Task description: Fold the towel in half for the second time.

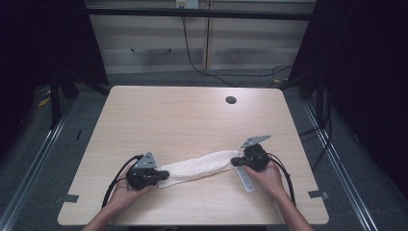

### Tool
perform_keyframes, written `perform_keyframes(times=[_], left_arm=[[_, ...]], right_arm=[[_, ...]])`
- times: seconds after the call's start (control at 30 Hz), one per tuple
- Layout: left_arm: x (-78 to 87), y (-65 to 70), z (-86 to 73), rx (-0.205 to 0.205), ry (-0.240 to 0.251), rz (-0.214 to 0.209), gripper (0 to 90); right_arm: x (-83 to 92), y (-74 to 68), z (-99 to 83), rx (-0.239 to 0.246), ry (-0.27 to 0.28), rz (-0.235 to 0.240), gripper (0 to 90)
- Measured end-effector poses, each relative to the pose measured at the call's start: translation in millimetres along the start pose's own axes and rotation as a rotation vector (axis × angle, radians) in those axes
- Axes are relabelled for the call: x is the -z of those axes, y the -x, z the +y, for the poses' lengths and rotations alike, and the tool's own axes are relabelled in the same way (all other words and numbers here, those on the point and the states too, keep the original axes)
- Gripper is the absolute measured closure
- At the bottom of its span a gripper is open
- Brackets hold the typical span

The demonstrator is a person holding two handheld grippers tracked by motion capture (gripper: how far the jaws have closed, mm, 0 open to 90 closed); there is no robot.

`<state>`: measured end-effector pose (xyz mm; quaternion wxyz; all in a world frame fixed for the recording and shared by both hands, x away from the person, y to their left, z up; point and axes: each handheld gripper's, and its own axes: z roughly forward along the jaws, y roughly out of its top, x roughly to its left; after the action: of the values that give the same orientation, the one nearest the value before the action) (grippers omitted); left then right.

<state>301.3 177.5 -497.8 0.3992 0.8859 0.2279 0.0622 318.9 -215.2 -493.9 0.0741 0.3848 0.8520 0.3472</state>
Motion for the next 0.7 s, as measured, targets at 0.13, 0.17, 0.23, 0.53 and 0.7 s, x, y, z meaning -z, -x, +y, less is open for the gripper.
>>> perform_keyframes(times=[0.13, 0.17, 0.23, 0.53, 0.7], left_arm=[[-3.3, -11.7, 1.4, 0.029, 0.013, 0.018, 87.4], [-4.2, -14.8, 1.0, 0.039, 0.022, 0.019, 87.4], [-6.6, -24.3, 3.2, 0.058, 0.028, 0.022, 87.3], [-16.0, -58.7, 11.2, 0.154, 0.052, 0.074, 87.1], [-19.3, -60.2, 12.8, 0.196, 0.073, 0.070, 86.3]], right_arm=[[1.1, -0.9, -0.5, 0.007, -0.003, -0.011, 87.7], [0.2, -0.1, -0.2, 0.005, 0.004, -0.007, 87.7], [-1.0, 2.1, 0.8, 0.002, 0.009, -0.004, 87.7], [-14.2, 13.9, 16.3, -0.015, 0.033, -0.036, 87.1], [-17.2, 21.6, 17.9, -0.049, 0.068, -0.033, 85.1]])
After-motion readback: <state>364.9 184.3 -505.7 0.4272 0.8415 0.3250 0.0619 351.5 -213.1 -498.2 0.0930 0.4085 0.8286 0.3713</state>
